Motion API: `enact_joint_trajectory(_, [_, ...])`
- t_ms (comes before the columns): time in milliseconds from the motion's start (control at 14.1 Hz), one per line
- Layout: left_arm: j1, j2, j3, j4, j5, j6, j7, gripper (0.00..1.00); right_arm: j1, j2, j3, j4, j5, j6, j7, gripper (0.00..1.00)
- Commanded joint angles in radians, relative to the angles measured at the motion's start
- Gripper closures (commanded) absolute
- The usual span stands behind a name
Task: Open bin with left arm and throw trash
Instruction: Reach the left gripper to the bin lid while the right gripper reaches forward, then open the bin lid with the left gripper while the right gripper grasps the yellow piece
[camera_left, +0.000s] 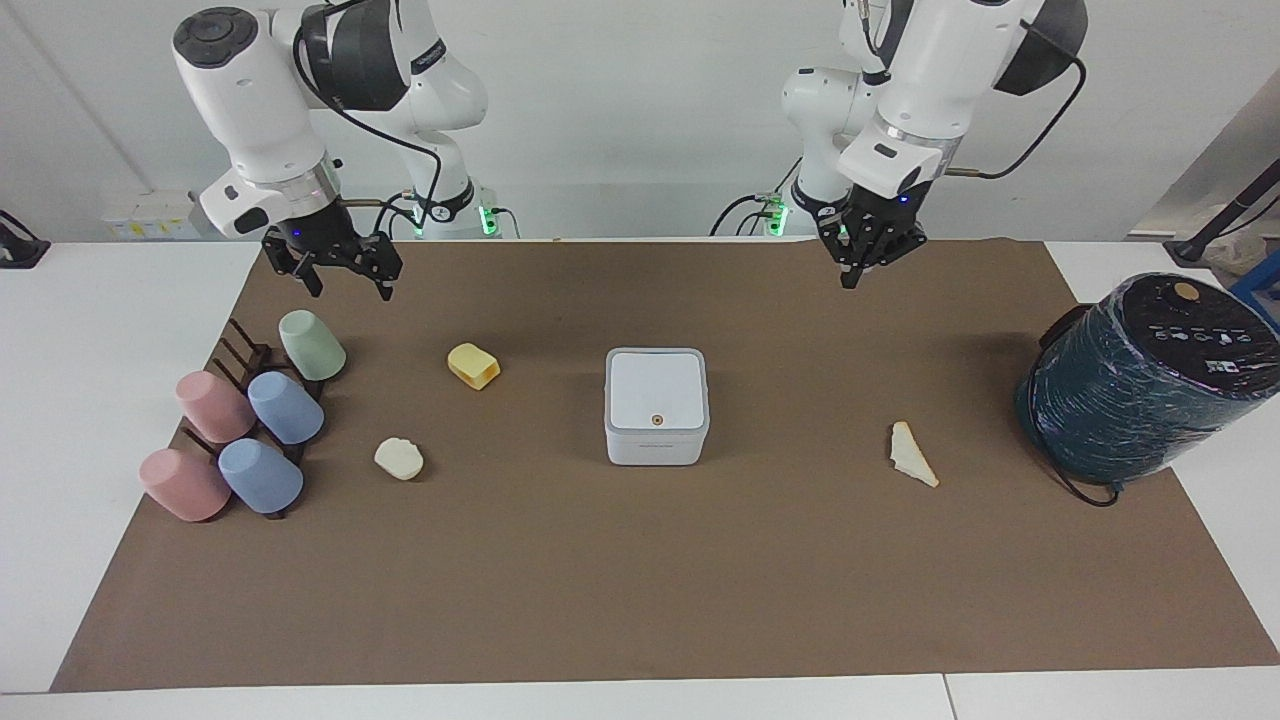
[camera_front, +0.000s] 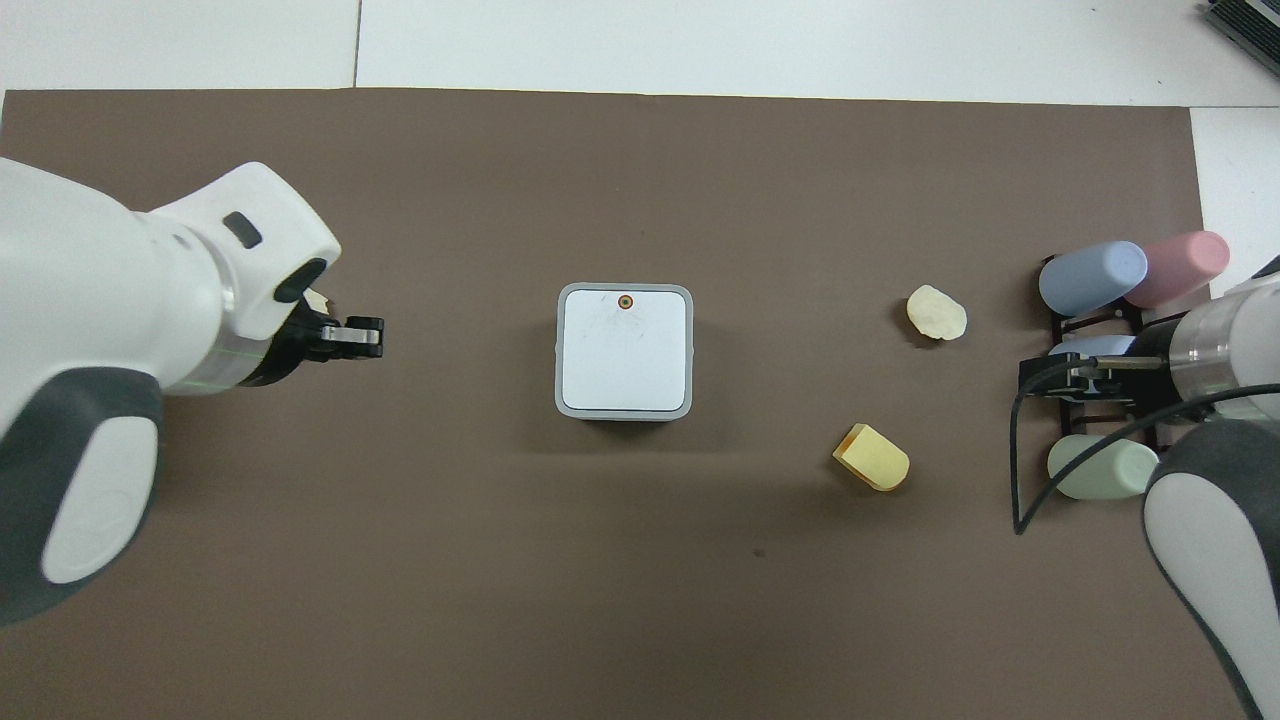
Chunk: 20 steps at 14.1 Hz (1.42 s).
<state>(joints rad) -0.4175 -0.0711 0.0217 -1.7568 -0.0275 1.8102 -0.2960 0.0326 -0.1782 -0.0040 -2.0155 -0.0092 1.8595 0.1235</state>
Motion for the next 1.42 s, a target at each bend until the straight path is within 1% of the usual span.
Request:
enact_joint_trajectory(0, [-0.082, 0.011, 0.012, -0.072, 0.003, 0.115, -0.107, 1.00, -0.006, -0.032, 0.006, -0.074, 0.009, 0.066, -0.018, 0.00])
enact_joint_trajectory(142, [-0.133, 0.069, 0.012, -0.072, 0.001, 0.181, -0.167, 1.00, -0.003, -0.006, 0.006, -0.081, 0.009, 0.128, -0.015, 0.00])
enact_joint_trajectory(283, [-0.187, 0.135, 0.012, -0.072, -0.006, 0.288, -0.250, 1.00, -0.002, 0.020, 0.006, -0.081, 0.009, 0.167, -0.015, 0.00])
enact_joint_trajectory(425, [-0.202, 0.194, 0.012, -0.067, -0.026, 0.394, -0.285, 1.00, -0.002, 0.042, 0.007, -0.081, 0.009, 0.194, -0.015, 0.00])
enact_joint_trajectory(566, [-0.205, 0.217, 0.012, -0.069, -0.052, 0.475, -0.285, 1.00, -0.002, 0.054, 0.007, -0.085, 0.009, 0.214, -0.015, 0.00])
enact_joint_trajectory(778, [-0.217, 0.241, 0.012, -0.069, -0.054, 0.534, -0.285, 1.00, 0.000, 0.109, 0.010, -0.097, 0.009, 0.272, -0.016, 0.00])
enact_joint_trajectory(849, [-0.225, 0.247, 0.012, -0.069, -0.057, 0.547, -0.285, 1.00, 0.016, 0.121, 0.010, -0.109, 0.009, 0.311, -0.016, 0.00])
enact_joint_trajectory(991, [-0.240, 0.286, 0.012, -0.064, -0.066, 0.575, -0.287, 1.00, 0.032, 0.169, 0.010, -0.127, 0.009, 0.392, -0.019, 0.00])
enact_joint_trajectory(1132, [-0.262, 0.323, 0.012, -0.066, -0.066, 0.604, -0.287, 1.00, 0.033, 0.238, 0.010, -0.134, 0.006, 0.536, -0.044, 0.00])
enact_joint_trajectory(1274, [-0.265, 0.329, 0.012, -0.064, -0.066, 0.607, -0.287, 1.00, 0.026, 0.304, 0.009, -0.132, 0.006, 0.694, -0.112, 0.00])
enact_joint_trajectory(1344, [-0.265, 0.332, 0.012, -0.064, -0.066, 0.609, -0.285, 1.00, 0.018, 0.327, 0.009, -0.134, 0.005, 0.751, -0.167, 0.00])
